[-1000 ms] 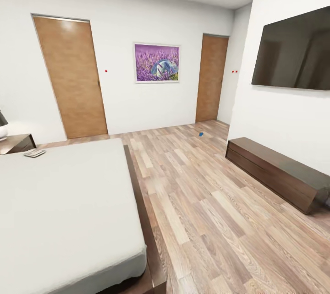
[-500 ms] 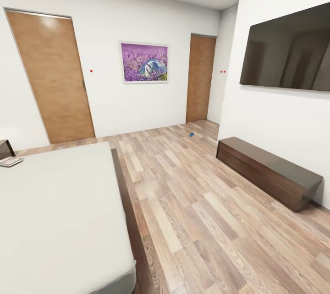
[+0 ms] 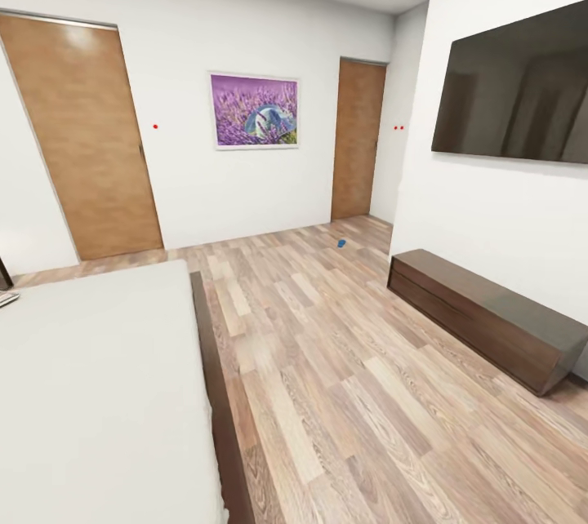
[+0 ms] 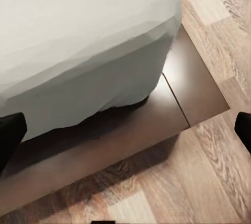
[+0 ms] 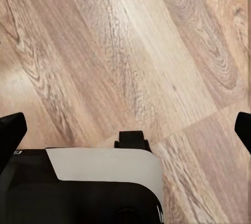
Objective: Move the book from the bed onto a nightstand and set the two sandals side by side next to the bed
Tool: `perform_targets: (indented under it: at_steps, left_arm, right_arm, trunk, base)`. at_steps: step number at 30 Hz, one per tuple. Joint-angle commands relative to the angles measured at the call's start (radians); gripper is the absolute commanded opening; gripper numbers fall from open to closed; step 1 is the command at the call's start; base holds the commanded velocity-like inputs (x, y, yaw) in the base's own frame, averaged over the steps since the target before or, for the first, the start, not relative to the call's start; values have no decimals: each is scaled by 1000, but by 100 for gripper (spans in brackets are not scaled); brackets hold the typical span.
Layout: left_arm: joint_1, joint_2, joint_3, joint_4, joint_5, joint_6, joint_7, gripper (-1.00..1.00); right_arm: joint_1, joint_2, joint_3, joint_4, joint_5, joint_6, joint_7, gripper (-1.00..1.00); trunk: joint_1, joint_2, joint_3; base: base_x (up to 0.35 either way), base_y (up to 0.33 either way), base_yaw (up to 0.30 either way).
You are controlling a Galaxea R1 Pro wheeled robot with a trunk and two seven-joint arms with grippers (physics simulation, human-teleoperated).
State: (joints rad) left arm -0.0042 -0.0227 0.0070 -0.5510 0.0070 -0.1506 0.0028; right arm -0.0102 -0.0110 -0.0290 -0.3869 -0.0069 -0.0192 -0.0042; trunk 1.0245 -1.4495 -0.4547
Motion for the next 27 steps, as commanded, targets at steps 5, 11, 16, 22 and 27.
perform_targets:
  at_steps: [5, 11, 16, 22, 27]
  left_arm:
    - [0, -1, -1, 0, 1, -4, 0, 100]
    - [0, -2, -1, 0, 1, -4, 0, 100]
    - [0, -2, -2, 0, 1, -4, 0, 100]
    - [0, -2, -2, 0, 1, -4, 0, 100]
    - [0, -2, -2, 0, 1, -4, 0, 100]
  right_arm:
    - [-1, 0, -2, 0, -1, -2, 0, 100]
    - [-1, 0, -2, 0, -1, -2, 2, 100]
    - [-1, 0, -1, 0, -1, -2, 2, 100]
    - [-1, -1, -2, 0, -1, -2, 3, 100]
    - [-1, -1, -2, 0, -1, -2, 3, 100]
  trunk:
    - [1, 0, -1]
    - [1, 0, -1]
    - [1, 0, -1]
    - [1, 0, -1]
    - [1, 0, -1]
  base:
    - [196, -95, -75]
    - [47, -23, -229]
    - [6, -3, -275]
    - [1, -1, -281]
    - [0, 0, -281]
